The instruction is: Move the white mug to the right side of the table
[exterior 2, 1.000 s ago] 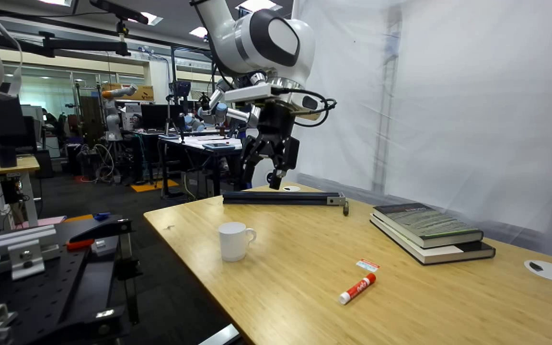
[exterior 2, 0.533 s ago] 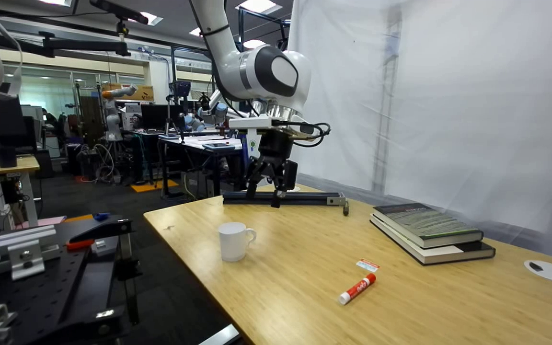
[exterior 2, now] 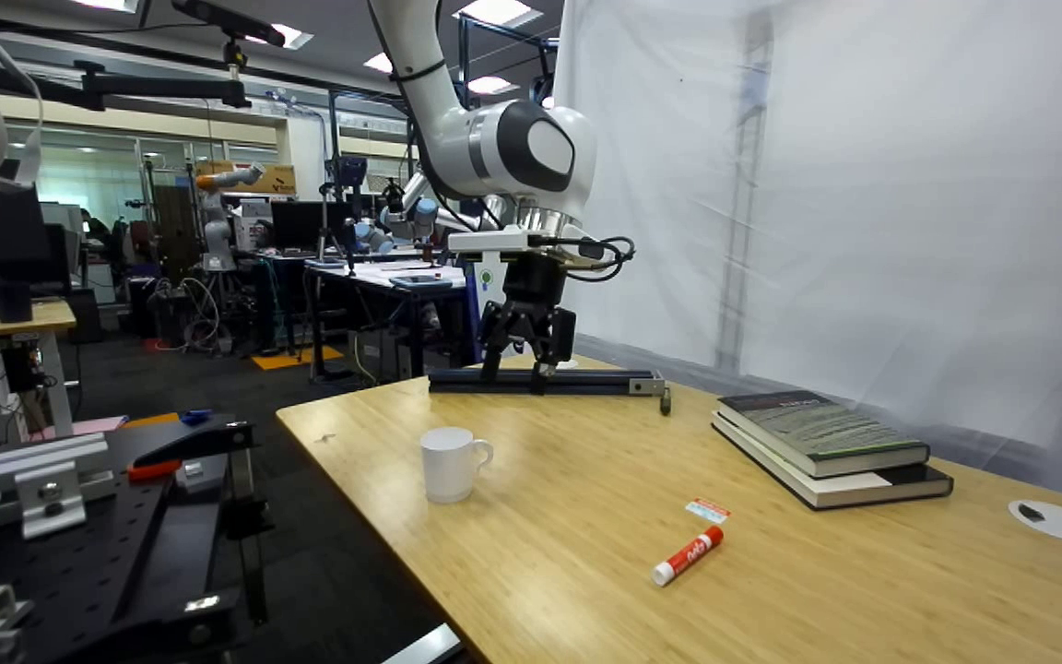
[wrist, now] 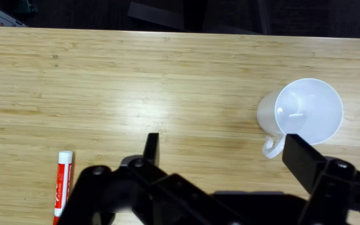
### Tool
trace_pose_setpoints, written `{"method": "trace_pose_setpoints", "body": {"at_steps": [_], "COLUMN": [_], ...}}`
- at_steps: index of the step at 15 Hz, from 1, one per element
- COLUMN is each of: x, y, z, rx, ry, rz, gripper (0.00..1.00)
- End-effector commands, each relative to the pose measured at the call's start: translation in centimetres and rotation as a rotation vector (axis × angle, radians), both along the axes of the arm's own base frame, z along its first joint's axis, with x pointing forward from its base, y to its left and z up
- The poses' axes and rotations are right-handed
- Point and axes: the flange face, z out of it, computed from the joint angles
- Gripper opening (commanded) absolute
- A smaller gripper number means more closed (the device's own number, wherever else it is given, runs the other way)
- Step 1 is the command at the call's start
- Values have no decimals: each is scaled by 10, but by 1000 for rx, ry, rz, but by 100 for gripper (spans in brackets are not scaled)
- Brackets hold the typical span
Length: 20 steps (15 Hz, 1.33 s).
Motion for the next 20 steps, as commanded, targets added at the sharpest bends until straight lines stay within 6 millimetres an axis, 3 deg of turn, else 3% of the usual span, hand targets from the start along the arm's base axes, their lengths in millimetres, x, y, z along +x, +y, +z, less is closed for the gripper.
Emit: {"method": "trace_pose_setpoints", "body": {"at_steps": [1, 6, 15, 20], "x": [1, 0, -29, -31], "y": [0, -3, -24, -16], "z": [0, -1, -33, -39], "rx": [-1, 4, -13, -28], "ry": [2, 7, 120, 151], "rz": [-1, 6, 97, 185], "gripper": [100, 100, 100, 100]}}
